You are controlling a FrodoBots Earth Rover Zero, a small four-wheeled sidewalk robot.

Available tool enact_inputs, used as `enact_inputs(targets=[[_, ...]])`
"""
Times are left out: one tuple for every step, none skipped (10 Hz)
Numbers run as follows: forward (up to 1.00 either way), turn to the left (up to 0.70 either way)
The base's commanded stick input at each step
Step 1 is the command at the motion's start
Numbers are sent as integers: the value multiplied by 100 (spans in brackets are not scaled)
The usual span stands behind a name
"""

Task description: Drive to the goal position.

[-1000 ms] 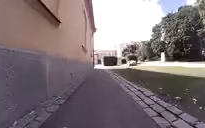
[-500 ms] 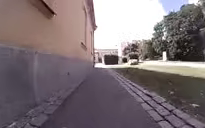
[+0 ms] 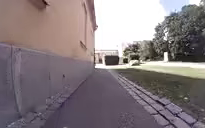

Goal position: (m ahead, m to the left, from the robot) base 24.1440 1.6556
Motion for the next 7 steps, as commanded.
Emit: enact_inputs(targets=[[85, 0], [85, 0], [85, 0], [85, 0], [85, 0], [85, 0], [85, 0]])
